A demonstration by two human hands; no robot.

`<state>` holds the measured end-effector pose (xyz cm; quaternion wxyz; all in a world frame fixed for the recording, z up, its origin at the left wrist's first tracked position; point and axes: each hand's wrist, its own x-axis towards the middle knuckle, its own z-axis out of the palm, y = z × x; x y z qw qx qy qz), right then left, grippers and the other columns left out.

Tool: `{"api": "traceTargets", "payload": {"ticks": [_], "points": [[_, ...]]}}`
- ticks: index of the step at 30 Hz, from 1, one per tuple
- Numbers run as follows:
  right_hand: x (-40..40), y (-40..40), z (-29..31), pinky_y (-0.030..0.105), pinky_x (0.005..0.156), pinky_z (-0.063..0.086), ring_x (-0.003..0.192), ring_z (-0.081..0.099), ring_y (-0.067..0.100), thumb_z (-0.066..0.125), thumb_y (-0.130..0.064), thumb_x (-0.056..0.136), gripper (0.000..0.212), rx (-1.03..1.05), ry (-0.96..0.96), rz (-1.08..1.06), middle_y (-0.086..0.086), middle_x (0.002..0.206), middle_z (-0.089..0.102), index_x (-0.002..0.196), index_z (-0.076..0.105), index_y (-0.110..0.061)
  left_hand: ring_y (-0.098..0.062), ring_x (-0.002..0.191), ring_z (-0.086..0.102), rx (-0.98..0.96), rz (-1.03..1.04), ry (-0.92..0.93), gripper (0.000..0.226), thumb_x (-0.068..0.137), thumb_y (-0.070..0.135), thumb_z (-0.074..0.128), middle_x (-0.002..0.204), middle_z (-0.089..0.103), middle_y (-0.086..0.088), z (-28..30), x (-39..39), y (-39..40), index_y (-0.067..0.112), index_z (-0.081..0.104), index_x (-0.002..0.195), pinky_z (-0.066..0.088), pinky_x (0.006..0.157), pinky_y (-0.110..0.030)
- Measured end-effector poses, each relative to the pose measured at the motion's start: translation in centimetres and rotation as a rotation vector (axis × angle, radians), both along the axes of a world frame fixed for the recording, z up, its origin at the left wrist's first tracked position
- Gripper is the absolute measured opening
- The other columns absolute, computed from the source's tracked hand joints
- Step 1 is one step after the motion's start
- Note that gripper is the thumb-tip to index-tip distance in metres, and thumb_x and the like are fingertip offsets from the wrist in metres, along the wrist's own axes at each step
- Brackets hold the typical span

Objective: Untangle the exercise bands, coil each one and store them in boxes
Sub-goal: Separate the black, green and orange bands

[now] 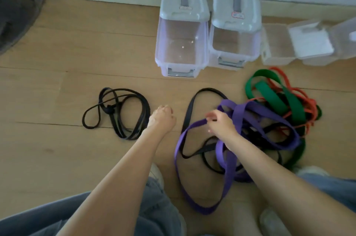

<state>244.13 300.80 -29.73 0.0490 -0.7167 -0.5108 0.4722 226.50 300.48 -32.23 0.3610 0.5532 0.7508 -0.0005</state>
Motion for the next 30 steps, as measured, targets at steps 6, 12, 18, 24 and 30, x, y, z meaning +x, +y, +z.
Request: {"api": "traceTargets", "payload": {"ticks": [6,12,18,24,30], "points": [[7.3,-2.2,-1.0,0.041,0.094,0.045,0.118,0.047,0.035,0.072,-0.017,0.079,0.065,0.048,-0.178,-0.405,0.018,0.133,0.041,0.132,0.037,-0.004,-0.034,0.114,0.051,-0.152,-0.071,-0.201,0.045,0.088,0.022,0.056,0.125,0.050,-0.018,-2.7,7.9,-2.7,0.006,0.042,0.128,0.039,0.093,-0.035],[7.3,-1.1,1.2,0.034,0.081,0.047,0.099,0.061,0.033,0.059,-0.016,0.087,0.027,-0.004,-0.009,-0.192,0.019,0.105,0.065,0.106,0.058,0.002,-0.017,0.089,0.057,-0.338,-0.070,-0.333,0.052,0.081,0.019,0.064,0.086,0.068,-0.002,-0.6,8.4,-4.1,0.011,0.043,0.129,0.040,0.072,-0.020],[9.2,0.9,16.0,0.033,0.059,0.055,0.055,0.065,0.023,0.069,-0.032,0.082,0.029,-0.076,-0.083,0.357,0.005,0.076,0.059,0.086,0.055,-0.007,-0.017,0.140,0.017,0.093,-0.291,-0.507,0.108,0.069,0.028,0.080,0.152,0.020,0.001,9.7,10.8,-2.1,0.026,0.007,0.148,0.018,0.115,-0.038],[12.1,-2.2,28.9,0.027,0.064,0.046,0.067,0.063,0.014,0.075,-0.039,0.073,0.030,0.452,-0.034,0.425,0.002,0.077,0.071,0.085,0.070,-0.012,-0.007,0.108,0.058,0.080,-0.287,-1.146,0.059,0.077,0.006,0.056,0.119,0.061,0.001,21.4,13.9,-2.0,0.013,0.042,0.135,0.046,0.087,-0.019],[13.1,-4.0,34.7,0.025,0.070,0.057,0.071,0.067,0.013,0.066,0.000,0.081,0.006,0.722,0.808,0.087,0.004,0.073,0.069,0.083,0.067,-0.006,-0.014,0.088,0.065,0.157,-0.312,-0.767,0.035,0.065,0.030,0.081,0.087,0.070,0.005,22.0,15.1,-4.7,0.023,0.063,0.094,0.053,0.086,-0.033]]}}
